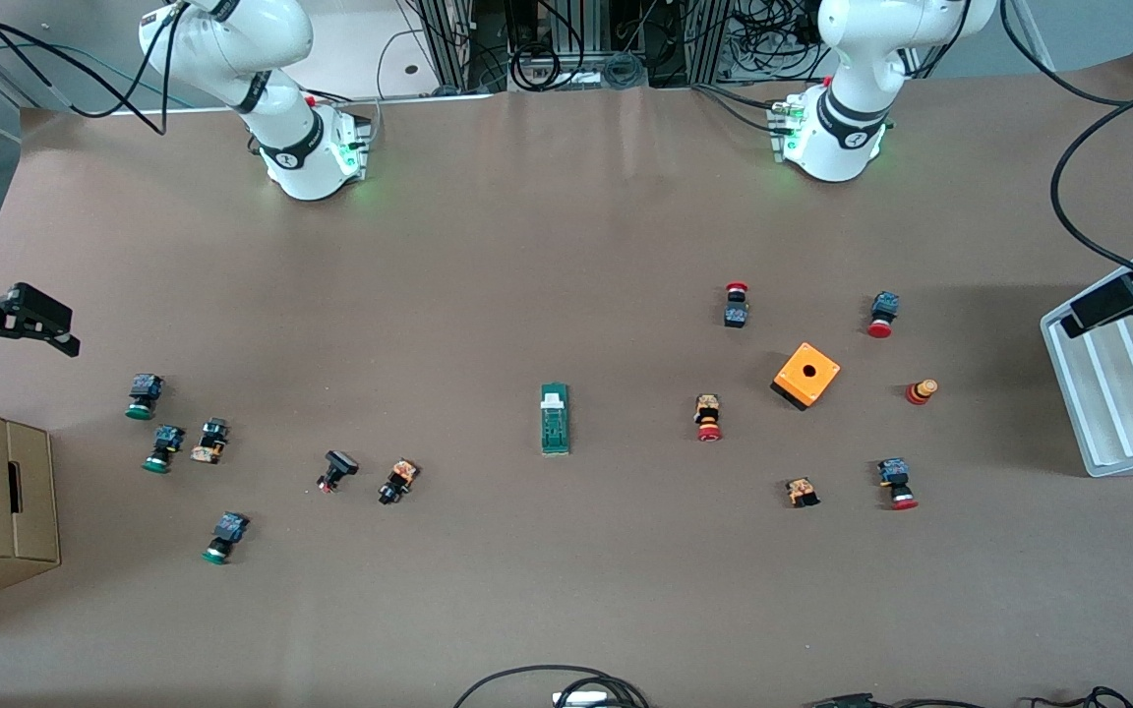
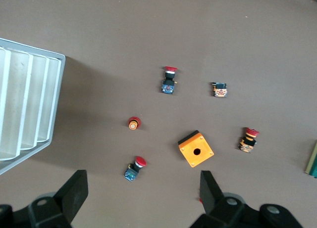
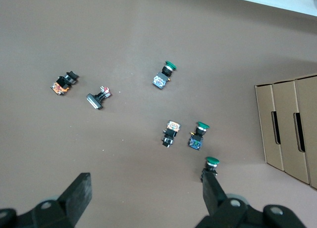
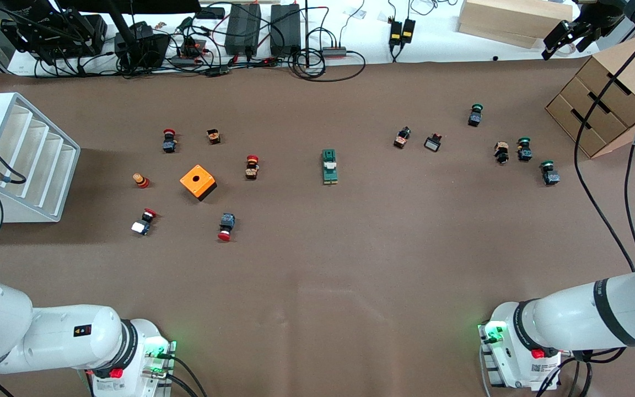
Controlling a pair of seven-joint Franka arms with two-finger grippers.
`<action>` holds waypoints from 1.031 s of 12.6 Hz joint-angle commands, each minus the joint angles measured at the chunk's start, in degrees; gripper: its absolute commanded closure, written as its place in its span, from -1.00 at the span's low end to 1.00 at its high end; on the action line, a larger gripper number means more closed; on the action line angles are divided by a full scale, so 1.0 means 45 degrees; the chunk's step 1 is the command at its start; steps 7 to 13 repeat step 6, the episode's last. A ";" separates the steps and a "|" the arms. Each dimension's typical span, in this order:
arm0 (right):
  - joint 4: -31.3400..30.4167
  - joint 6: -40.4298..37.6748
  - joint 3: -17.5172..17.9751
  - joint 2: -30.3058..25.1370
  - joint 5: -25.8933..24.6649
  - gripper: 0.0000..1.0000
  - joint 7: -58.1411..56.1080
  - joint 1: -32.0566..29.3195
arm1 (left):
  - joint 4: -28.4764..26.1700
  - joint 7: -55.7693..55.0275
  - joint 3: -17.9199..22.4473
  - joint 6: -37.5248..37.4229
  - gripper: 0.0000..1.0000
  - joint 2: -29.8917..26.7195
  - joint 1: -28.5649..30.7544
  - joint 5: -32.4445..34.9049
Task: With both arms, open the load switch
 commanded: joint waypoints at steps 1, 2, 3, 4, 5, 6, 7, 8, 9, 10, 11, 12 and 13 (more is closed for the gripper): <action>0.0218 -0.0245 0.0029 0.0024 -0.0137 -1.00 0.0128 -0.0064 | 0.0119 0.0144 -0.0170 0.0100 -1.00 0.0092 -0.0050 0.0361; 0.0218 -0.0265 0.0029 0.0024 -0.0117 -1.00 0.0129 -0.0064 | 0.0139 0.0125 -0.0170 0.0100 -1.00 0.0092 -0.0050 0.0361; 0.0218 -0.0304 0.0029 0.0024 -0.0136 -1.00 0.0129 -0.0064 | 0.0139 0.0125 -0.0170 0.0100 -1.00 0.0092 -0.0030 0.0381; 0.0218 -0.0343 0.0029 0.0024 -0.0117 -1.00 0.0129 -0.0084 | 0.0139 0.0144 -0.0170 0.0100 -1.00 0.0072 -0.0030 0.0381; 0.0218 -0.0343 0.0010 0.0024 -0.0117 -1.00 0.0129 -0.0084 | 0.0119 0.0144 -0.0170 0.0100 -1.00 0.0072 -0.0030 0.0381; 0.0218 -0.0343 0.0010 0.0024 -0.0117 -1.00 0.0129 -0.0084 | 0.0119 0.0144 -0.0170 0.0100 -1.00 0.0072 -0.0030 0.0400; 0.0218 -0.0343 0.0010 0.0024 -0.0117 -1.00 0.0129 -0.0084 | 0.0119 0.0144 -0.0170 0.0100 -1.00 0.0072 -0.0030 0.0400; 0.0218 -0.0343 0.0010 0.0024 -0.0117 -1.00 0.0129 -0.0084 | 0.0119 0.0144 -0.0170 0.0100 -1.00 0.0072 -0.0030 0.0400; 0.0218 -0.0343 0.0010 0.0024 -0.0117 -1.00 0.0129 -0.0084 | 0.0119 0.0144 -0.0170 0.0100 -1.00 0.0072 -0.0030 0.0400; 0.0218 -0.0343 0.0010 0.0024 -0.0117 -1.00 0.0129 -0.0084 | 0.0119 0.0144 -0.0170 0.0100 -1.00 0.0072 -0.0030 0.0400; 0.0218 -0.0343 0.0010 0.0024 -0.0117 -1.00 0.0129 -0.0084 | 0.0119 0.0144 -0.0170 0.0100 -1.00 0.0072 -0.0030 0.0400; 0.0218 -0.0343 0.0010 0.0024 -0.0117 -1.00 0.0129 -0.0084 | 0.0119 0.0144 -0.0170 0.0100 -1.00 0.0072 -0.0030 0.0400; 0.0218 -0.0343 0.0010 0.0024 -0.0117 -1.00 0.0129 -0.0084 | 0.0119 0.0144 -0.0170 0.0100 -1.00 0.0072 -0.0030 0.0400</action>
